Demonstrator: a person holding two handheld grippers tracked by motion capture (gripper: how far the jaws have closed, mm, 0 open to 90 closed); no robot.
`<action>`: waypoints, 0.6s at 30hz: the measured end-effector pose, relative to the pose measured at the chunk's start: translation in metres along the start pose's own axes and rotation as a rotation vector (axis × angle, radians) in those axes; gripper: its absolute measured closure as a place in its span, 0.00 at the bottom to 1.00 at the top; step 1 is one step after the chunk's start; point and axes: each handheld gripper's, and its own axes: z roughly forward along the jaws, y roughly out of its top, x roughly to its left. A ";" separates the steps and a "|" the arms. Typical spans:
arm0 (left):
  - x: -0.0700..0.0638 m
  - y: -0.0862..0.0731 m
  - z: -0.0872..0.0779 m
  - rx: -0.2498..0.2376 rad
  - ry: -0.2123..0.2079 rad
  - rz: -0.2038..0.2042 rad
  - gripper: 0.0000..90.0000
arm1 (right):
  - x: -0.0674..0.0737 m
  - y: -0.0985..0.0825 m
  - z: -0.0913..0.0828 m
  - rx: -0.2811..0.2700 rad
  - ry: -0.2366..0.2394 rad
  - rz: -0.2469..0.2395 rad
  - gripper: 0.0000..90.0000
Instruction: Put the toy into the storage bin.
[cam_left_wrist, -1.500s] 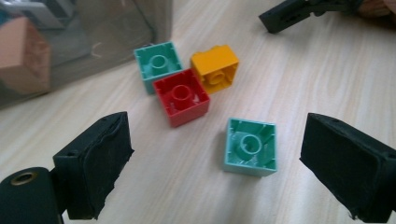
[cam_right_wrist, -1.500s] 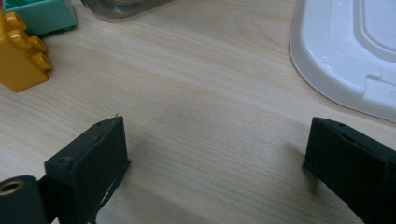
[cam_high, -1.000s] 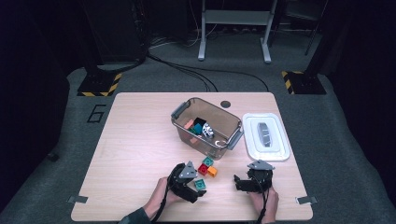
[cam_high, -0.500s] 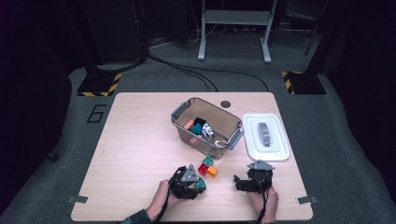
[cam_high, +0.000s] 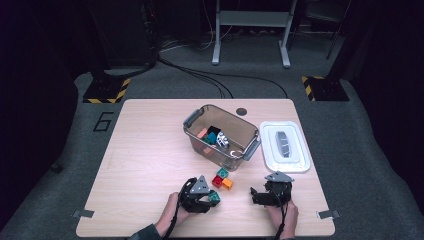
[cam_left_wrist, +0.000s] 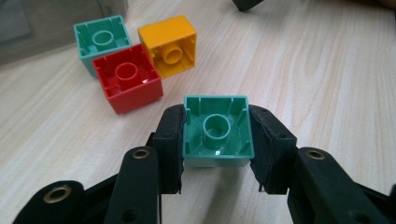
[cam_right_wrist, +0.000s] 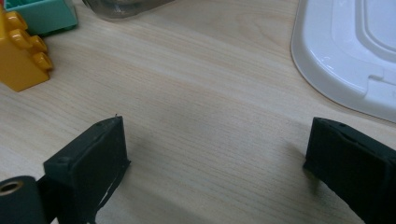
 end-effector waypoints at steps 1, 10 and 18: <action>0.001 0.001 -0.002 -0.003 0.002 0.000 0.66 | 0.000 0.000 0.000 0.001 0.000 0.000 0.05; 0.015 0.006 -0.021 -0.014 0.036 -0.008 0.66 | 0.000 0.000 0.000 -0.001 0.000 0.001 0.05; 0.035 0.010 -0.040 -0.046 0.081 -0.046 0.66 | 0.000 0.000 0.000 0.000 0.001 0.000 0.05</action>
